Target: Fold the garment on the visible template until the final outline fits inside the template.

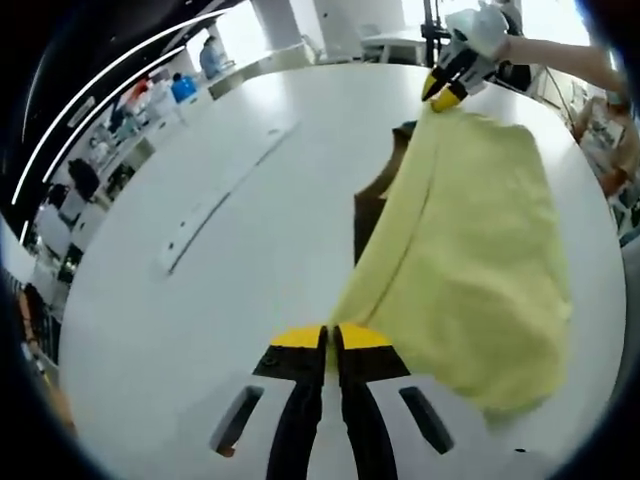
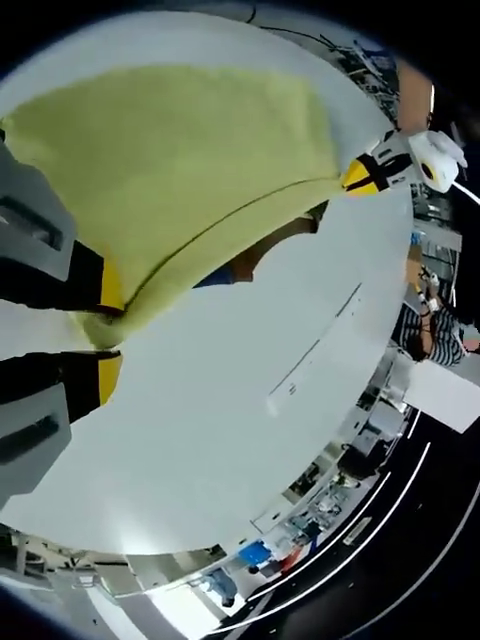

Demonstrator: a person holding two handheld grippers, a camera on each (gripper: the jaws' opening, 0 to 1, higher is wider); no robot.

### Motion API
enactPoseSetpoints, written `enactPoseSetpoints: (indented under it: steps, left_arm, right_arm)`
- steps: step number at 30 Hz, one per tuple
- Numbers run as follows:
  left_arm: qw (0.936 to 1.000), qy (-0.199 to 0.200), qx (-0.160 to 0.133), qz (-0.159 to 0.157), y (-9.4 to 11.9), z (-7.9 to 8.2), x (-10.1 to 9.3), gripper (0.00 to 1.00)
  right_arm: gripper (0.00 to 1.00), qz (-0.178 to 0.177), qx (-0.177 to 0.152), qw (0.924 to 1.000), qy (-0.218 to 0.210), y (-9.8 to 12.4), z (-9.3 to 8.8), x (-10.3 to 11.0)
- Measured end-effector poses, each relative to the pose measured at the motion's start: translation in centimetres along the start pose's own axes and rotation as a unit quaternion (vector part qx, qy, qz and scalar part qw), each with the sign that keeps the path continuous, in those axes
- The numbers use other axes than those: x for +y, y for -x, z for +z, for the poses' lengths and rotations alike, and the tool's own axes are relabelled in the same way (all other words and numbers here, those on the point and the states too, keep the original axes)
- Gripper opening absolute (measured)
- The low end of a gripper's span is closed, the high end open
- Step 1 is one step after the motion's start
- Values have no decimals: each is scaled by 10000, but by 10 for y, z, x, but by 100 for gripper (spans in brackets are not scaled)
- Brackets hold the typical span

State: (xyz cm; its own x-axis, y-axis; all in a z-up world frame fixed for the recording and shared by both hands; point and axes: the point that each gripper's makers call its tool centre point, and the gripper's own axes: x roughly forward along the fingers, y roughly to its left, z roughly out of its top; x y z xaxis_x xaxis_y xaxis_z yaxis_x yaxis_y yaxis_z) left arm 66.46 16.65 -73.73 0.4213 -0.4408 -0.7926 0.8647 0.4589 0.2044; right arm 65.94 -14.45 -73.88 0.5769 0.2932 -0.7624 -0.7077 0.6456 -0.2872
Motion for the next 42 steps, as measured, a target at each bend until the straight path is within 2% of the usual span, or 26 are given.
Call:
enactPoseSetpoints:
  steps: [2, 4, 8, 11, 14, 17, 20, 22, 24, 30, 32, 33, 34, 35, 38, 40, 42]
  left_arm:
    - [10000, 16, -83, 38, 5, 2, 2, 2]
    - [9998, 21, -200, 30, 9, 4, 2, 7]
    - [9990, 54, -380, -221, 14, 6, -9, 14]
    - [9990, -191, -287, -269, 16, 1, -17, 16]
    - [9985, -545, -83, -61, 13, -7, -13, 16]
    - [9983, -577, -31, 63, 9, -11, -11, 16]
    - [9978, -625, 36, 195, 6, -16, -5, 12]
    - [9988, -431, -50, 241, 7, -15, -1, 4]
    - [9991, -224, -188, 312, 8, -13, 4, 3]
    - [9991, -47, -239, 355, 12, -10, 9, 1]
    - [9984, 367, -364, 233, 11, -6, 7, 1]
    - [9976, 492, -376, 296, 12, -7, 10, 1]
    - [9962, 707, -332, 390, 11, -11, 15, 1]
    - [9933, 1001, -433, 380, 10, -10, 16, 1]
    - [9878, 1358, -582, 494, 10, -9, 22, 2]
    - [9869, 1409, -541, 576, 8, -11, 24, 4]
    - [9857, 1447, -452, 739, 7, -14, 27, 9]
  right_arm:
    - [13, 20, -15, 10000, 25, 4, 1, 2]
    - [16, 25, -43, 9999, 112, 7, 3, 4]
    - [18, 58, -37, 9993, 377, 12, 4, 7]
    - [19, 103, 58, 9982, 587, 12, -1, 10]
    - [15, 63, 105, 9976, 686, 8, -5, 9]
    - [13, 37, 134, 9973, 720, 4, -8, 8]
    - [5, 54, -105, 9997, 204, 2, -4, 7]
    - [0, -19, -53, 9997, 248, 2, -6, 2]
    - [0, -1, -58, 9996, 261, 2, -6, 2]
    - [0, -95, -106, 9997, 217, 3, -3, -3]
    - [0, -190, -172, 9996, 111, 3, 1, -8]
    - [0, -198, -212, 9996, 62, 3, 2, -9]
    - [0, -215, -272, 9994, -78, 2, 4, -10]
    - [0, -208, -294, 9989, -305, 0, 2, -11]
    - [0, -294, -429, 9956, -784, -2, 4, -17]
    - [0, -399, -476, 9929, -1013, -3, 6, -22]
    - [0, -445, -499, 9925, -1027, -3, 7, -25]
